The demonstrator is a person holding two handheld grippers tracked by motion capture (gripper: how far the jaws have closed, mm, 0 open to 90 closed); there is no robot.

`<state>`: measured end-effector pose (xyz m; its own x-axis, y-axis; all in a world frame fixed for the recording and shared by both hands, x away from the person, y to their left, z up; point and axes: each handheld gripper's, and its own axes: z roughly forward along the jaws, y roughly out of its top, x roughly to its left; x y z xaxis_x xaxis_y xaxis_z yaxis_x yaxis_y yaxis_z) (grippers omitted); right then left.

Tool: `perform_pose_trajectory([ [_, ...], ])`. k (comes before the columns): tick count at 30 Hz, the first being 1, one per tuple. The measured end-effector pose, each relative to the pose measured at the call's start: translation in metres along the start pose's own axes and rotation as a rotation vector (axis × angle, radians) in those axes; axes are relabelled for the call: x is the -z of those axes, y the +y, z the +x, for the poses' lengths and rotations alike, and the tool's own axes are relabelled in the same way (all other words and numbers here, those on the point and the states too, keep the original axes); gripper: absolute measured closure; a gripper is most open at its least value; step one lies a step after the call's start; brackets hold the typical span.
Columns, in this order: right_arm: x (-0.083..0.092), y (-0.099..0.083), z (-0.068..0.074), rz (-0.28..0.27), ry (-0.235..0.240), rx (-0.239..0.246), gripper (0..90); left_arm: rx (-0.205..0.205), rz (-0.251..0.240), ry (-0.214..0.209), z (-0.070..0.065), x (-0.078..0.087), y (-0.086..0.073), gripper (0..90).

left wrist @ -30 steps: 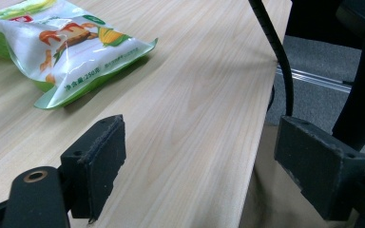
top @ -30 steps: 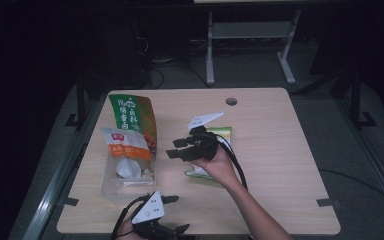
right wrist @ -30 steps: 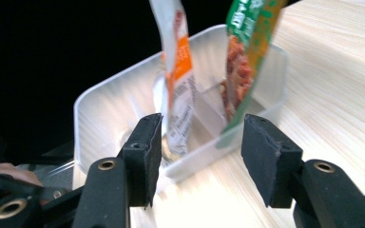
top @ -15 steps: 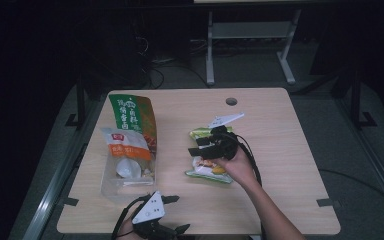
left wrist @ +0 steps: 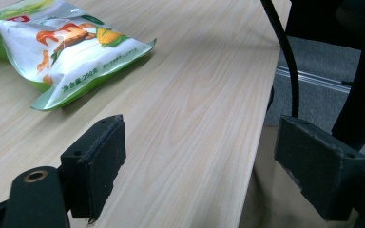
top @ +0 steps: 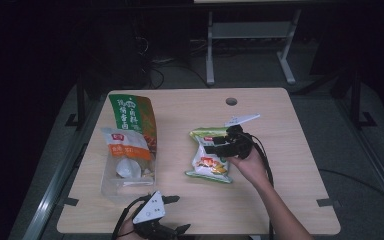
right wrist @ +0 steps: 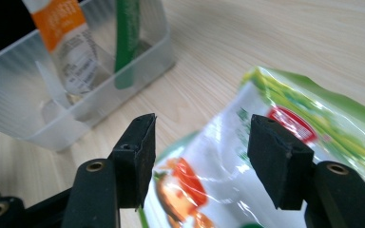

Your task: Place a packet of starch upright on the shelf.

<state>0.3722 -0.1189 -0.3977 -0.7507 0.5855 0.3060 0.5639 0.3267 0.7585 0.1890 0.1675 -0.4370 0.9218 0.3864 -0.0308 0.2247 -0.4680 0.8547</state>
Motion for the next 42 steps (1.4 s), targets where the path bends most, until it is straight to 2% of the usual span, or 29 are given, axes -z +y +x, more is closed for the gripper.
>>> perform_pose_trajectory([
  [10, 0.008, -0.012, -0.025, 0.03, -0.07, -0.048, 38.9, -0.005, 0.0, 0.001, 0.0, 0.0, 0.0, 17.4],
  [18, 0.011, -0.02, -0.043, 0.044, -0.107, -0.126, 35.0, -0.007, 0.003, 0.001, 0.0, 0.0, 0.0, 17.4],
  [19, 0.011, -0.021, -0.046, 0.047, -0.114, -0.11, 34.6, -0.008, 0.003, 0.001, 0.0, 0.0, 0.0, 17.4],
  [21, 0.01, -0.022, -0.048, 0.052, -0.121, -0.122, 34.1, -0.008, 0.004, 0.001, 0.0, 0.0, 0.0, 17.3],
  [32, -0.006, -0.03, -0.063, 0.084, -0.123, -0.175, 32.6, -0.01, 0.004, 0.0, -0.001, -0.001, 0.001, 17.4],
  [35, -0.012, -0.032, -0.066, 0.078, -0.116, -0.181, 33.2, -0.009, 0.004, 0.0, -0.001, 0.0, 0.001, 17.4],
  [42, -0.019, -0.036, -0.073, 0.044, -0.071, -0.228, 36.1, -0.01, 0.003, 0.0, -0.001, 0.0, 0.001, 17.4],
])
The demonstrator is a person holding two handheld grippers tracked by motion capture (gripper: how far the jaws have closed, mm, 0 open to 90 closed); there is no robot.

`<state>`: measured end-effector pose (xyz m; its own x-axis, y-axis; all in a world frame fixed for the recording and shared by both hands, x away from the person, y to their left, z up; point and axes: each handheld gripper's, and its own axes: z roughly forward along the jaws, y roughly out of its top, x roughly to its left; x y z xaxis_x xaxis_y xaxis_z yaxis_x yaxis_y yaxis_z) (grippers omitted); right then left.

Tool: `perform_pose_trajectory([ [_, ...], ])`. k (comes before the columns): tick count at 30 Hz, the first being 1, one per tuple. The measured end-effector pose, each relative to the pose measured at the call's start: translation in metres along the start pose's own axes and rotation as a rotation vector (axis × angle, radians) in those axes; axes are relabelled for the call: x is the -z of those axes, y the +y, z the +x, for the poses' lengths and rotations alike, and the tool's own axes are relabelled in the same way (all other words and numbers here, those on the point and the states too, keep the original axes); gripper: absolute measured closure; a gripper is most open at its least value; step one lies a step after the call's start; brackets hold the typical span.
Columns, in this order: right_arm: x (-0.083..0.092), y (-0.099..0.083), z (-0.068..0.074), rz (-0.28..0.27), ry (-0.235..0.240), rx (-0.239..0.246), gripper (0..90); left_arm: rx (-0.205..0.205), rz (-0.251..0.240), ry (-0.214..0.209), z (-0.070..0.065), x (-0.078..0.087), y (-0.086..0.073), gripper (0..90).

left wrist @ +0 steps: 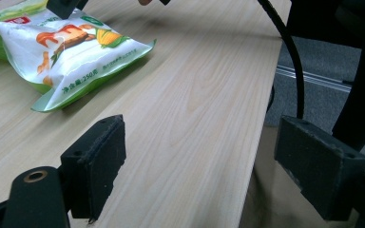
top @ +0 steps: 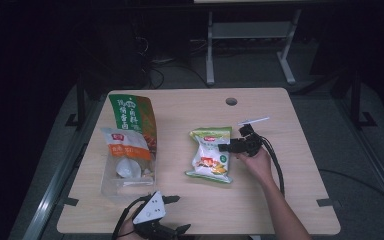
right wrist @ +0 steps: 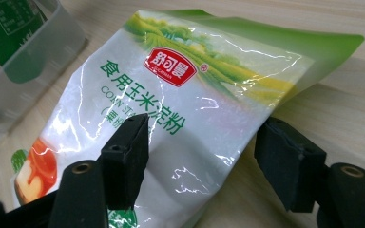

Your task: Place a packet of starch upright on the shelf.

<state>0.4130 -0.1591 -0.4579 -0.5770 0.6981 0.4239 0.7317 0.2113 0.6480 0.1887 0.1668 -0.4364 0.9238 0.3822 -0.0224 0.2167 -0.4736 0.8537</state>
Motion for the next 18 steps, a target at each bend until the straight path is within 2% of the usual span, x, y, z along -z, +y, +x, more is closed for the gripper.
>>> perform_pose_trajectory([
  [6, -0.004, -0.002, -0.004, -0.006, 0.053, -0.04, 42.7, -0.002, -0.001, 0.0, 0.0, 0.0, 0.0, 17.4],
  [11, -0.009, -0.004, -0.008, 0.006, 0.113, -0.067, 55.6, -0.005, 0.002, -0.001, 0.0, -0.001, 0.0, 17.4],
  [14, -0.012, -0.005, -0.007, 0.007, 0.129, -0.084, 59.7, -0.013, 0.003, 0.0, 0.0, -0.001, 0.0, 17.4],
  [18, -0.013, -0.006, -0.01, -0.003, 0.141, -0.104, 71.6, -0.008, -0.001, 0.001, 0.0, -0.001, 0.0, 17.4],
])
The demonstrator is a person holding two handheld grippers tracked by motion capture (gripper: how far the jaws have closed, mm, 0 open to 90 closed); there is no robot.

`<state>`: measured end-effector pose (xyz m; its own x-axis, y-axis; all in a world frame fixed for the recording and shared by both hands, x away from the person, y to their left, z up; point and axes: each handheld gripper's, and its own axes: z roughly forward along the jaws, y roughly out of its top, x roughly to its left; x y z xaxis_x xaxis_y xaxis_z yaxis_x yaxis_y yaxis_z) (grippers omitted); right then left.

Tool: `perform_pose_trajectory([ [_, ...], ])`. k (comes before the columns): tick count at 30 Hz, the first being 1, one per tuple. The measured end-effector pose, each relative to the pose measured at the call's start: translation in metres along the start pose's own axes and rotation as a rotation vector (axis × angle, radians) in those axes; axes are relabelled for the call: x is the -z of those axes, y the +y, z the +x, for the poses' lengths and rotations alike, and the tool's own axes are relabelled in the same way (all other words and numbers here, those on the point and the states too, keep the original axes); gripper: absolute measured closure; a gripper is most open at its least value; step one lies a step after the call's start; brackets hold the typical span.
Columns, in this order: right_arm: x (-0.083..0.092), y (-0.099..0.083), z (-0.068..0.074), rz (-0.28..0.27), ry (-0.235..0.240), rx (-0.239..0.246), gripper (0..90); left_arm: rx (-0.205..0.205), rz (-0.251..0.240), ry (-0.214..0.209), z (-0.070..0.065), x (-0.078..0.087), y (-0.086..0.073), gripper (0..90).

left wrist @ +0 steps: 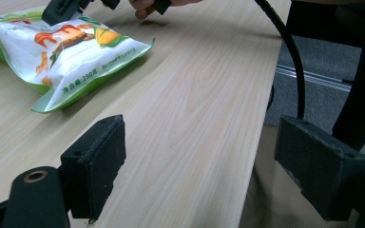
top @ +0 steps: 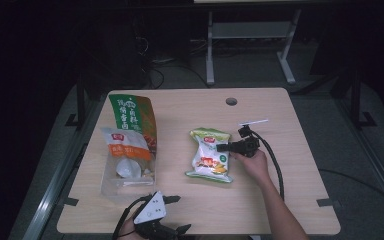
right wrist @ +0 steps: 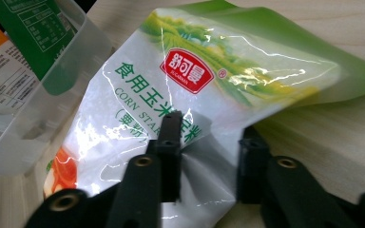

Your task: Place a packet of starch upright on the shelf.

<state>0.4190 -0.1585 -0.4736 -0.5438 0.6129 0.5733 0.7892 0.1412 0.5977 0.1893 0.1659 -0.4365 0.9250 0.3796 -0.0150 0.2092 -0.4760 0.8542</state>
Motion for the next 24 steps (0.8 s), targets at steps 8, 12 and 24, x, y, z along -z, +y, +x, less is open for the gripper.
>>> perform_pose_trajectory([
  [8, 0.005, -0.002, 0.006, -0.025, -0.005, 0.032, 87.4, 0.01, 0.0, 0.001, -0.001, 0.0, 0.0, 17.4],
  [12, 0.011, -0.002, 0.013, -0.045, -0.012, 0.054, 88.5, 0.01, -0.002, 0.002, -0.001, 0.0, 0.0, 17.4],
  [24, 0.034, 0.003, 0.054, -0.123, 0.023, 0.204, 89.2, 0.012, -0.008, 0.007, 0.0, 0.001, 0.0, 17.4],
])
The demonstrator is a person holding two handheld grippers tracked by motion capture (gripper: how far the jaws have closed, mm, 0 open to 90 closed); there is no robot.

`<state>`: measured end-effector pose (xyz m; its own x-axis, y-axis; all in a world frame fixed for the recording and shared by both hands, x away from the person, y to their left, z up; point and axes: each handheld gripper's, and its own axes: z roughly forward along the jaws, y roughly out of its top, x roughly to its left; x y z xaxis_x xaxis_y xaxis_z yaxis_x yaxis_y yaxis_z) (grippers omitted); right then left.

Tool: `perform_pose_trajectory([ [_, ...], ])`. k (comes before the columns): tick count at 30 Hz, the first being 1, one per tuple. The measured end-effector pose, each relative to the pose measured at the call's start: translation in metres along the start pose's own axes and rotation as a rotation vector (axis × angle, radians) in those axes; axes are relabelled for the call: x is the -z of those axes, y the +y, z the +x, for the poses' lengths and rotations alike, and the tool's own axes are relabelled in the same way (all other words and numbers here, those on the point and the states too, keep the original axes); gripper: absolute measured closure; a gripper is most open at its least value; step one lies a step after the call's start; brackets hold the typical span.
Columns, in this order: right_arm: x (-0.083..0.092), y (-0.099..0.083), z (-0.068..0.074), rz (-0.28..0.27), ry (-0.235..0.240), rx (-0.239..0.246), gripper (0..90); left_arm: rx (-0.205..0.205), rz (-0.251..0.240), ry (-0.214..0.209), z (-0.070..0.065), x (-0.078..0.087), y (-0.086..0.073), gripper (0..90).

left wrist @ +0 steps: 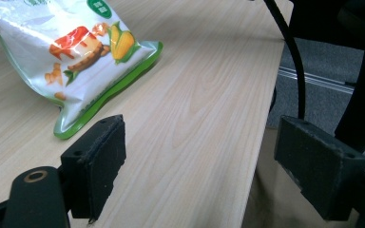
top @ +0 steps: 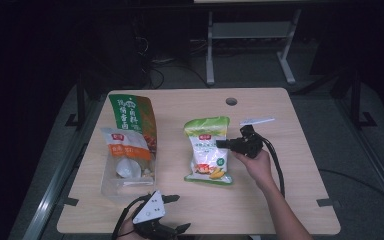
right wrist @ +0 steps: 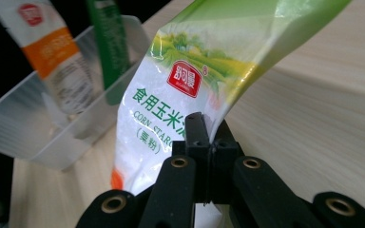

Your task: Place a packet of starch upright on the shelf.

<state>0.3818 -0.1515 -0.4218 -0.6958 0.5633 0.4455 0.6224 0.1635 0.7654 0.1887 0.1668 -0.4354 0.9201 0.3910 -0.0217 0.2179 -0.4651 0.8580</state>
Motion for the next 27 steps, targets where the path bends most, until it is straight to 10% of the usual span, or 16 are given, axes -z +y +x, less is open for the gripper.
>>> perform_pose_trajectory([
  [17, 0.021, -0.016, 0.044, -0.031, 0.025, 0.263, 87.6, -0.014, 0.014, -0.004, 0.0, -0.001, 0.0, 17.4],
  [27, 0.03, -0.025, 0.054, -0.027, 0.04, 0.301, 82.4, -0.011, 0.013, -0.006, -0.001, -0.002, 0.0, 17.4],
])
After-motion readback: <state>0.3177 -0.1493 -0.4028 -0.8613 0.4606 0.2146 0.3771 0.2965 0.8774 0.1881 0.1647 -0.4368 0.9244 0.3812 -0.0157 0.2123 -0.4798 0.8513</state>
